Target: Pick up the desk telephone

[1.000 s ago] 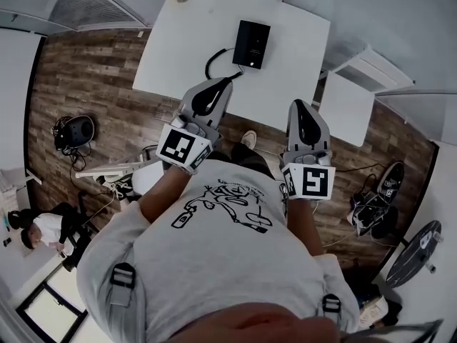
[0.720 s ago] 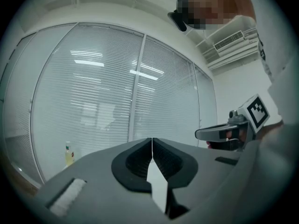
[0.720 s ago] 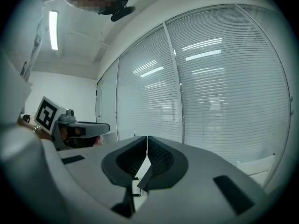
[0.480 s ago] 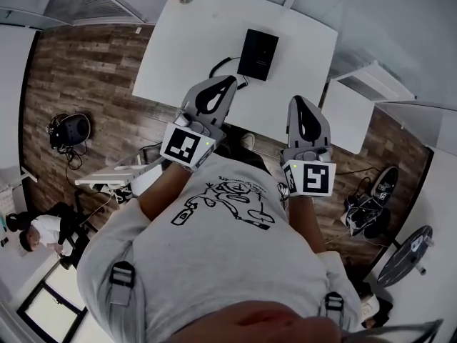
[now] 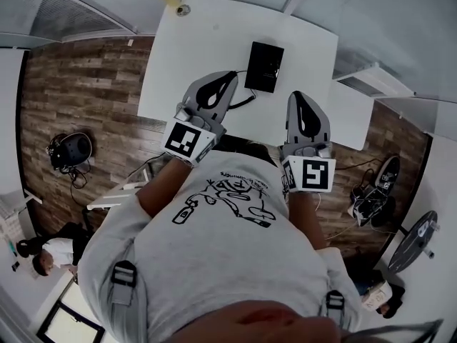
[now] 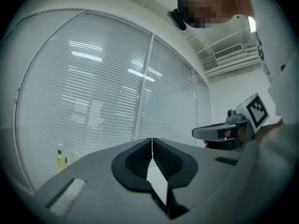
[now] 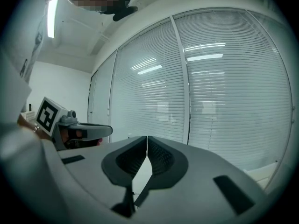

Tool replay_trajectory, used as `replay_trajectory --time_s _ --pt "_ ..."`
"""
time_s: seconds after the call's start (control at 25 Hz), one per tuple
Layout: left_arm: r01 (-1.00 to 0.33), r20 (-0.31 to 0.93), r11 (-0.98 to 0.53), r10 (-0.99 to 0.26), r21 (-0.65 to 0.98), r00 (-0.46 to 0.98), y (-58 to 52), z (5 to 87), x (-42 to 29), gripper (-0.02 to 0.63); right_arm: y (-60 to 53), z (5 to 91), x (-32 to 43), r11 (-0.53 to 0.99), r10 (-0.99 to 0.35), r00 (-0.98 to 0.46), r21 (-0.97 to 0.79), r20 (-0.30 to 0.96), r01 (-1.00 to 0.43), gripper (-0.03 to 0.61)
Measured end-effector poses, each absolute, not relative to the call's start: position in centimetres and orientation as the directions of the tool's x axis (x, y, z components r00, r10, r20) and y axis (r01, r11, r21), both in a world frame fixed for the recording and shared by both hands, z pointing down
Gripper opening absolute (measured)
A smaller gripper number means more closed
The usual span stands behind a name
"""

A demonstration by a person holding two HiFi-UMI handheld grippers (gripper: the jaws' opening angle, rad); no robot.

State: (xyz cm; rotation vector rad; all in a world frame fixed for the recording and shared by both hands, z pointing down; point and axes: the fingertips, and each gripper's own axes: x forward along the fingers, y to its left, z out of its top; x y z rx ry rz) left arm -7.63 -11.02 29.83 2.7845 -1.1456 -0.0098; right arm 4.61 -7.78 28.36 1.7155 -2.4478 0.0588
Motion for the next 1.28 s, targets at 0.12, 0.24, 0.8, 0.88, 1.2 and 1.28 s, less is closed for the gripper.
replay_trajectory --time_s 0.12,0.24,0.8,0.88,1.2,1.28 --pt "-0.693 0.048 -0.709 -0.693 0.131 0.719 -11.8 30.3 -7.9 0.006 -8.5 28.7 4.6 0.329 -0.936 -0.318 0.054 0.154 -0.943 0.006" --pt "-0.688 0.049 -0.711 -0.69 0.143 0.723 -12.4 30.7 -7.8 0.006 -9.2 29.0 5.0 0.325 -0.934 -0.314 0.045 0.168 -0.944 0.006" --pt "-0.642 0.121 -0.739 -0.632 0.205 0.766 -14.6 35.6 -4.6 0.107 -11.8 33.6 6.6 0.394 -0.881 -0.392 -0.048 0.263 -0.918 0.008" --pt "-0.631 0.146 -0.744 -0.614 0.22 0.775 -14.9 37.2 -4.1 0.132 -12.1 35.1 7.1 0.399 -0.871 -0.401 -0.07 0.284 -0.914 0.033" --pt "-0.622 0.229 -0.731 -0.579 0.281 0.783 -16.3 44.3 -3.2 0.155 -13.3 42.2 8.3 0.413 -0.824 -0.435 -0.139 0.362 -0.9 0.138" --pt "-0.623 0.244 -0.725 -0.574 0.292 0.782 -16.7 46.0 -3.1 0.155 -13.7 44.2 8.4 0.407 -0.814 -0.442 -0.172 0.377 -0.897 0.152"
